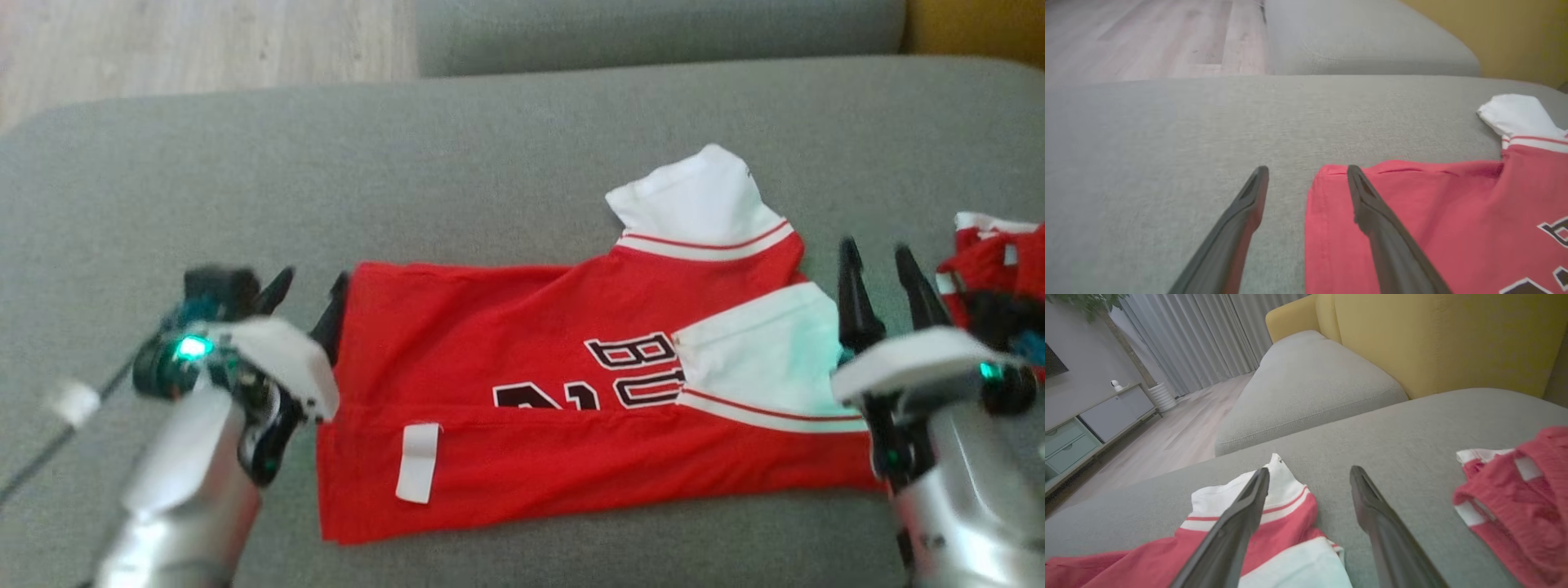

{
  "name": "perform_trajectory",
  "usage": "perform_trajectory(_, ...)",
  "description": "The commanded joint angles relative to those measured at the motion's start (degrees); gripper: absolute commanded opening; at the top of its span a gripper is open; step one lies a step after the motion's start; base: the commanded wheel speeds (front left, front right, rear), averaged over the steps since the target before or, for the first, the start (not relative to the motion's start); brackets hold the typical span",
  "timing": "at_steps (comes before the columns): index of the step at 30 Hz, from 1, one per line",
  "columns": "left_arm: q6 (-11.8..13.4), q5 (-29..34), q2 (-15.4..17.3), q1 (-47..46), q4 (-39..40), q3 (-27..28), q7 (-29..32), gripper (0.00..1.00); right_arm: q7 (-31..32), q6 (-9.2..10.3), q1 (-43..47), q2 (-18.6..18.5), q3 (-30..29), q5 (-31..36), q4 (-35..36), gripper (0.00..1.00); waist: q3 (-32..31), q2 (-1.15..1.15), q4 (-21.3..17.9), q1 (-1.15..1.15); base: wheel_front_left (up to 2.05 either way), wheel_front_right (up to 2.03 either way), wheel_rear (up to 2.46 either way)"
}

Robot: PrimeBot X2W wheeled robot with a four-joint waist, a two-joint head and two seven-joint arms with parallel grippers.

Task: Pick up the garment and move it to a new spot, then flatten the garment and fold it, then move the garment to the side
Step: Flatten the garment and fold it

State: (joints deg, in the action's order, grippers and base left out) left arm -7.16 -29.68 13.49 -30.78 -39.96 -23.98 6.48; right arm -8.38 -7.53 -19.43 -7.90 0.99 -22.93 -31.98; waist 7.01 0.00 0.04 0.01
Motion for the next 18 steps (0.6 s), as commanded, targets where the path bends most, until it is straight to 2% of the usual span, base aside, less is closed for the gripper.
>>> perform_trajectory(1,-0.30,-3.54,2.76,-3.11,2.23,-0.19,2.13,1.00,0.40,0.04,-3.06,-0.71,2.37,0.64,1.61,1.00,2.34,0.00,-0.65,-0.01,0.00,0.00,0.00)
perform_trajectory(4,-0.31,-8.66,6.28,-6.35,3.57,-4.28,5.17,1.00,0.71,0.04,-5.80,-1.01,4.26,0.98,0.97,1.00,4.25,0.00,-0.83,-0.01,0.00,0.00,0.00)
perform_trajectory(7,-0.31,-12.19,8.29,-8.16,3.31,-7.03,6.00,1.00,0.34,0.04,-8.02,-1.04,5.27,0.90,0.11,1.00,5.76,0.00,-1.03,-0.01,0.00,0.00,0.00)
perform_trajectory(15,-0.32,-19.41,8.33,-10.21,2.38,-10.56,2.97,1.00,-0.85,0.04,-11.74,-1.29,7.00,0.42,-1.84,1.00,9.02,0.00,-1.06,-0.01,0.00,0.00,0.00)
perform_trajectory(18,-0.32,-21.47,8.72,-11.31,1.34,-13.67,1.70,1.00,-1.14,0.04,-14.24,-1.61,7.86,0.46,-3.12,1.00,10.34,0.00,-1.01,-0.01,0.00,0.00,0.00)
